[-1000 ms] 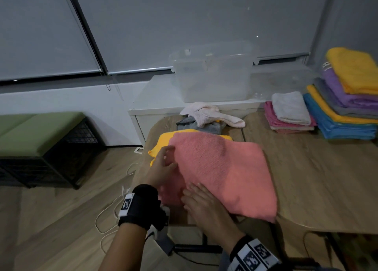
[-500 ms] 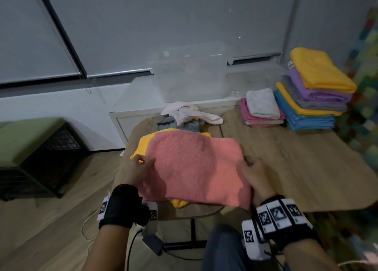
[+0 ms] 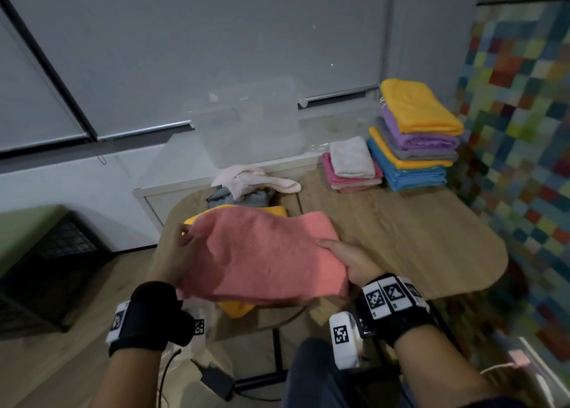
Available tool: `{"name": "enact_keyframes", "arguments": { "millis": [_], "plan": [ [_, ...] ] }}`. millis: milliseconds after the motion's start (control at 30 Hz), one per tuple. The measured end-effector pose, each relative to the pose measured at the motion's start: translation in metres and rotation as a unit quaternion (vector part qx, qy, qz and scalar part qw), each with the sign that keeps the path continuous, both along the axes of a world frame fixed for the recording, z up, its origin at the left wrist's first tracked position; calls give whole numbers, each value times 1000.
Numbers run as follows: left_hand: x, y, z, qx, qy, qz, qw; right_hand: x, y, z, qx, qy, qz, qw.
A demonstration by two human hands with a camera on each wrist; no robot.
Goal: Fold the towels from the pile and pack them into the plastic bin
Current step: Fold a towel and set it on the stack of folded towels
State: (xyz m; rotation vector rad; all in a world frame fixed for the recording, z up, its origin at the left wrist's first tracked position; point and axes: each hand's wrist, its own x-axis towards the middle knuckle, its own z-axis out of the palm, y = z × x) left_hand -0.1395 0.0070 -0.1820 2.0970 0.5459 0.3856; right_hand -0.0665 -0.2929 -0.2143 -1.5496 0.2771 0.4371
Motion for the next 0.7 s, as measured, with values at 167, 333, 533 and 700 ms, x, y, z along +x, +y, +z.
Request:
{"name": "enact_keyframes", "arguments": {
  "millis": [167, 333, 533, 700],
  "plan": [
    [16, -46, 50, -19, -114, -43, 992, 15, -39, 25, 22, -162, -72, 984],
    [48, -133, 62, -100, -166, -156, 969, 37, -124, 57, -48, -261, -131, 955],
    [70, -201, -40, -129, 41, -159, 978, 48, -208, 19, -315, -209, -105, 920],
    [72, -208, -54, -132, 11, -92, 987, 20, -190, -13, -493, -304, -90, 811]
  ]
}}
